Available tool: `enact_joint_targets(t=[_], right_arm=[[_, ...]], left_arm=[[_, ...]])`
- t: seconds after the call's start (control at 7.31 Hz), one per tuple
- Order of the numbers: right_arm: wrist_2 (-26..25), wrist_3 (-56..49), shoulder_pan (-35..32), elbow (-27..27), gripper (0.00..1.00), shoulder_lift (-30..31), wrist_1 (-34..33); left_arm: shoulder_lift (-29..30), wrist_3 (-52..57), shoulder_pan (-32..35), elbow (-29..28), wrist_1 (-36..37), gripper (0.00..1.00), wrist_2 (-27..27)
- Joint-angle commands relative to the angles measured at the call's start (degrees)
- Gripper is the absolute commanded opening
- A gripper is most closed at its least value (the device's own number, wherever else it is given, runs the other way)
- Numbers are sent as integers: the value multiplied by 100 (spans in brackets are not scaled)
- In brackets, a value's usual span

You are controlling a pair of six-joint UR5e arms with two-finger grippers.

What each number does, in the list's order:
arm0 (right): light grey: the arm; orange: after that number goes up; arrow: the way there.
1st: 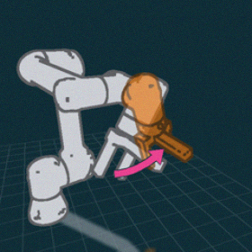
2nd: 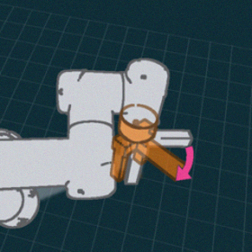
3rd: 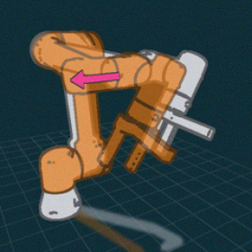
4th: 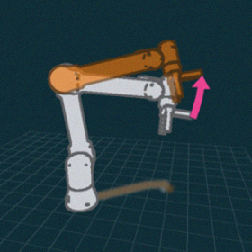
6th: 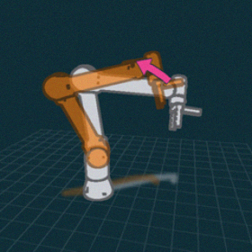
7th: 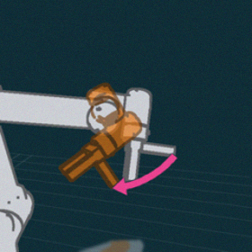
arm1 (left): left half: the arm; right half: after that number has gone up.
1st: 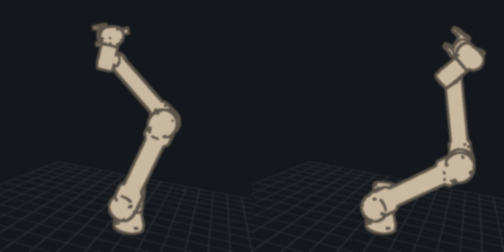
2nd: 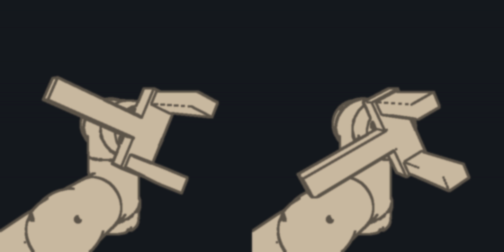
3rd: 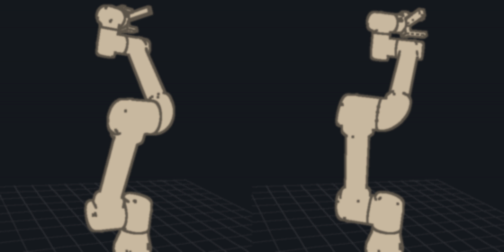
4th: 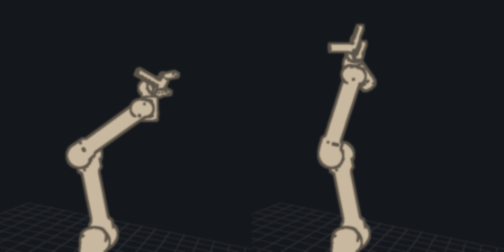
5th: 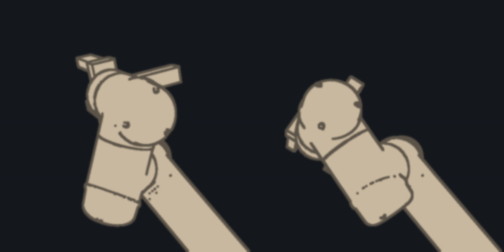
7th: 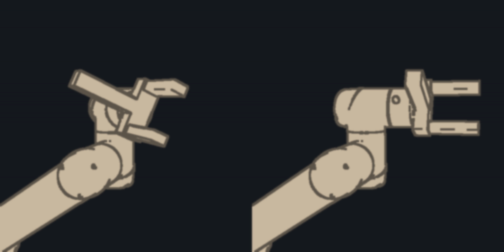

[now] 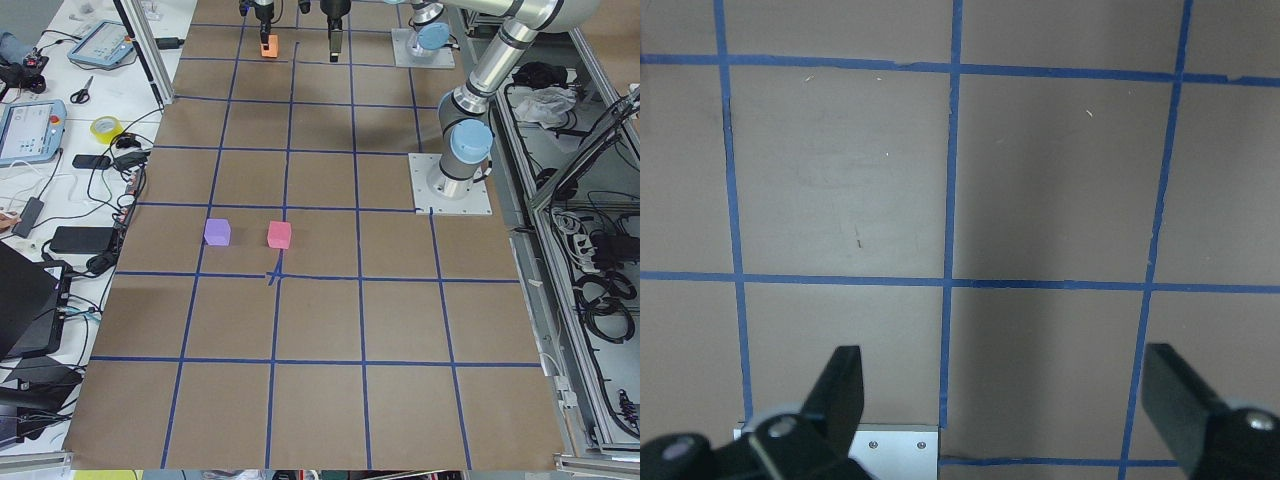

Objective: Arrange blocks in a line
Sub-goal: 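Carry the orange cube with the right gripper toward the table center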

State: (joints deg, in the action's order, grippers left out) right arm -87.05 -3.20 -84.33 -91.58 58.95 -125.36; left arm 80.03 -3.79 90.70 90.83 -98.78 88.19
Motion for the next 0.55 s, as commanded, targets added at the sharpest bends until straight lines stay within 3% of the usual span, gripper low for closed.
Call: enact_joint_targets(t=[0.0, 0.41], right_arm=[[-14, 632, -441, 533, 0, 64, 553], [-49, 1889, -1714, 1386, 0, -320, 689]], left_arm=[[-22, 1, -9, 5, -10, 100, 6], [-31, 1, -9, -3, -1, 100, 6]])
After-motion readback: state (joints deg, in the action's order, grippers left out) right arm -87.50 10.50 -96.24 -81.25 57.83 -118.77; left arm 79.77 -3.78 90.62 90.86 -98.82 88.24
